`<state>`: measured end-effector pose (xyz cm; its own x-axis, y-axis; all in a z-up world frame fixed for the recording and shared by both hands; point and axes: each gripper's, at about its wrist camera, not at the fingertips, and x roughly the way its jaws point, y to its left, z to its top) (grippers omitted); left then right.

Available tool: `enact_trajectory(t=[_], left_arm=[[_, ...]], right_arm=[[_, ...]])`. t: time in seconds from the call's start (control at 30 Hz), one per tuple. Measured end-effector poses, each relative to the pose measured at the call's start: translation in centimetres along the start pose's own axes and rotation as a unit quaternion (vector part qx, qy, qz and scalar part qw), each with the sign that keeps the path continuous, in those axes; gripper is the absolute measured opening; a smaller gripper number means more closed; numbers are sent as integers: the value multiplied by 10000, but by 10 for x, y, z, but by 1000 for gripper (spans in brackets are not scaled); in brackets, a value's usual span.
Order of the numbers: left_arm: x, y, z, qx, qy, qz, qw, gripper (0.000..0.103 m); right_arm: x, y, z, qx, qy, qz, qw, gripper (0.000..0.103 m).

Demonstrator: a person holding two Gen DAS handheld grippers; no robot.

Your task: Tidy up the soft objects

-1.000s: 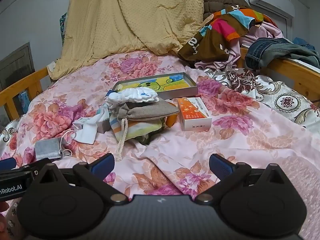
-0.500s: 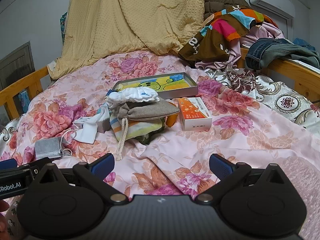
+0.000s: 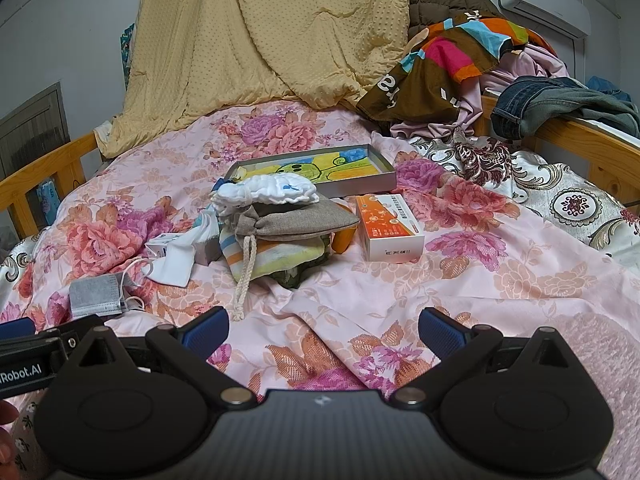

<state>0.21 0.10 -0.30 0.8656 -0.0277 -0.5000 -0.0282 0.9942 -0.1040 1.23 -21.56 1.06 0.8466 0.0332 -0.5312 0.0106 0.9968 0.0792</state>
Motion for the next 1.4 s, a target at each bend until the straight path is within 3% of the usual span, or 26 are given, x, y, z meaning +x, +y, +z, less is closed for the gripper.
enact_trajectory(t=[1.4], left_arm=[[0, -3, -3, -126, 58, -113, 9998, 102]], right_arm=[[-1, 0, 0, -24, -24, 7, 10000, 103]])
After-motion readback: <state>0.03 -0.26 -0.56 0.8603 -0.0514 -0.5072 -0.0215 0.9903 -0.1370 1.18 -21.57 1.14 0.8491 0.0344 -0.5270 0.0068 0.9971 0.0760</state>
